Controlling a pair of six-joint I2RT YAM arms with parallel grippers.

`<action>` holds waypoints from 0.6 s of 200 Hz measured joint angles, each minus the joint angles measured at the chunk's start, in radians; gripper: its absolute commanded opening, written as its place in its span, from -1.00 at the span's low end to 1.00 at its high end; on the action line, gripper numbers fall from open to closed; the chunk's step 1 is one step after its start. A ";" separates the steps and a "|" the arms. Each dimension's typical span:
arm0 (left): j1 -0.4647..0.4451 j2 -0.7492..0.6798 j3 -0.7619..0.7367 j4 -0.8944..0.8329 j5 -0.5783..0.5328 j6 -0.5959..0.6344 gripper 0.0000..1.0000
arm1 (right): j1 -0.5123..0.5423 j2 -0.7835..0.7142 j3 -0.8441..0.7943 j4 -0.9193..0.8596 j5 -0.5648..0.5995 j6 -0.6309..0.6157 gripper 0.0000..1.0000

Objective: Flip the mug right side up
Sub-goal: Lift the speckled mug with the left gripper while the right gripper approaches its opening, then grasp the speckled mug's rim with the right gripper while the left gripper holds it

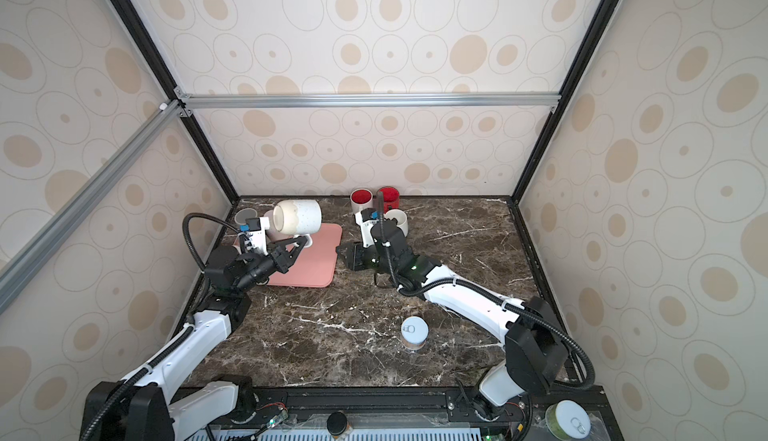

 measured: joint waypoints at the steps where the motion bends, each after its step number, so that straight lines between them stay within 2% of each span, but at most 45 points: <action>1: 0.000 0.004 0.000 0.013 0.008 -0.009 -1.00 | -0.002 0.000 -0.002 0.006 -0.006 0.004 -0.07; 27: 0.004 0.079 0.000 0.260 0.105 -0.156 -1.00 | -0.069 0.015 -0.081 0.215 -0.136 0.116 -0.08; 60: 0.005 0.187 0.009 0.529 0.210 -0.359 -1.00 | -0.072 0.108 -0.085 0.478 -0.284 0.248 -0.08; 92: 0.006 0.248 0.026 0.703 0.256 -0.513 -1.00 | -0.069 0.233 -0.066 0.721 -0.385 0.373 -0.08; 120: 0.006 0.262 0.034 0.801 0.277 -0.600 -1.00 | -0.068 0.256 -0.054 0.797 -0.418 0.407 -0.09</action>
